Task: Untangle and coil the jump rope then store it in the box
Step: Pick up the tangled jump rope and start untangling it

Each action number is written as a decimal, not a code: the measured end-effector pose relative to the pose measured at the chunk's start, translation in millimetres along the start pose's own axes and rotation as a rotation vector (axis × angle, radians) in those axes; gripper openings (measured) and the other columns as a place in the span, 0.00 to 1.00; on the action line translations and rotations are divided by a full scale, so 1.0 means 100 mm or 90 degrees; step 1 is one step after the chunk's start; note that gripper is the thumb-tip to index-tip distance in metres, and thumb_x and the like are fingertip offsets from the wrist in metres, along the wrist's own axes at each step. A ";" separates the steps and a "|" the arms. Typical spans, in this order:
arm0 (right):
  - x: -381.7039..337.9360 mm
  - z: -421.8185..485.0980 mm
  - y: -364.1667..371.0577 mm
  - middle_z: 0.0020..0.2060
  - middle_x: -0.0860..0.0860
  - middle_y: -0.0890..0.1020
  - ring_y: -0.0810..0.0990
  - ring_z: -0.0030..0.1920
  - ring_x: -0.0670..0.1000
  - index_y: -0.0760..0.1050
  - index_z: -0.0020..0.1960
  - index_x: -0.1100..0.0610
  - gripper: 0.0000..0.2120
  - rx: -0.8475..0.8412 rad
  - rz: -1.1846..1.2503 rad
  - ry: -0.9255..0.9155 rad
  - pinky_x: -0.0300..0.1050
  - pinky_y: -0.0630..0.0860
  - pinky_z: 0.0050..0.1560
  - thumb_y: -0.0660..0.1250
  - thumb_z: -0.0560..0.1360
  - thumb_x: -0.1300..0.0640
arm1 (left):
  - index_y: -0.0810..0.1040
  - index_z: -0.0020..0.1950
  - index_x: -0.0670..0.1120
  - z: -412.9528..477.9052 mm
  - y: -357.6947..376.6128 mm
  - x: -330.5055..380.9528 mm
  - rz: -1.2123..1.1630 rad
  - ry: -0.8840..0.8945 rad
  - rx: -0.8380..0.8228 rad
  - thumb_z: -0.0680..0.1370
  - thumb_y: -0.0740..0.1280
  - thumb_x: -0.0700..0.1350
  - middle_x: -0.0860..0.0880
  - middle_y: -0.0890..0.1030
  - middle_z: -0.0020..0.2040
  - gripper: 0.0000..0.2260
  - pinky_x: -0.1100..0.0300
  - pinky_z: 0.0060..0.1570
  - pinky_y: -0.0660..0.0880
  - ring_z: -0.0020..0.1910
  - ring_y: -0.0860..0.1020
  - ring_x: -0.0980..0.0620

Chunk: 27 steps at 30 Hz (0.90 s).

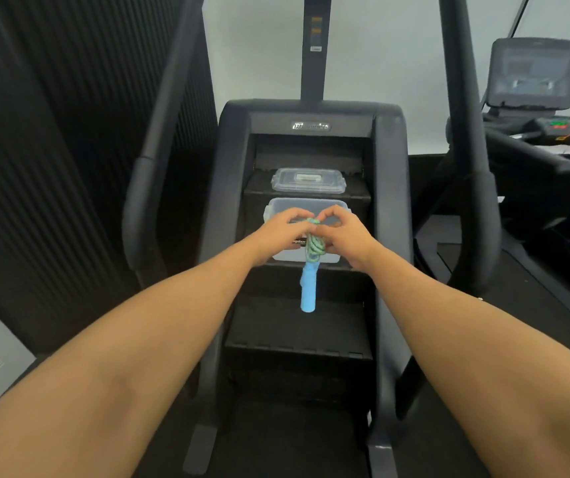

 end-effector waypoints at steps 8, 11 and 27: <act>-0.10 -0.18 0.08 0.46 0.59 0.86 0.87 0.47 0.60 0.73 0.53 0.56 0.06 -0.009 0.095 -0.001 0.52 0.83 0.49 0.70 0.79 0.60 | 0.64 0.80 0.46 -0.12 -0.03 0.11 -0.177 -0.006 0.083 0.81 0.72 0.49 0.46 0.72 0.72 0.30 0.51 0.62 0.80 0.64 0.80 0.48; -0.18 -0.25 0.15 0.49 0.60 0.86 0.87 0.47 0.61 0.73 0.52 0.56 0.06 0.009 0.086 -0.014 0.52 0.84 0.51 0.70 0.79 0.60 | 0.60 0.81 0.44 -0.22 -0.01 0.19 -0.381 -0.157 0.046 0.83 0.64 0.59 0.44 0.73 0.69 0.32 0.47 0.65 0.79 0.63 0.80 0.43; -0.40 -0.49 0.33 0.40 0.52 0.83 0.83 0.33 0.41 0.79 0.51 0.59 0.03 0.115 -0.275 -0.155 0.33 0.79 0.37 0.71 0.78 0.61 | 0.79 0.60 0.43 -0.51 -0.02 0.25 -0.433 -0.128 -0.103 0.85 0.61 0.49 0.47 0.83 0.44 0.13 0.61 0.38 0.77 0.35 0.80 0.55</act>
Point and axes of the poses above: each hand's wrist, its own z-axis towards the middle knuckle, its own y-axis out of the palm, x = y × z, the point moved 1 cm from there along z, towards the middle knuckle
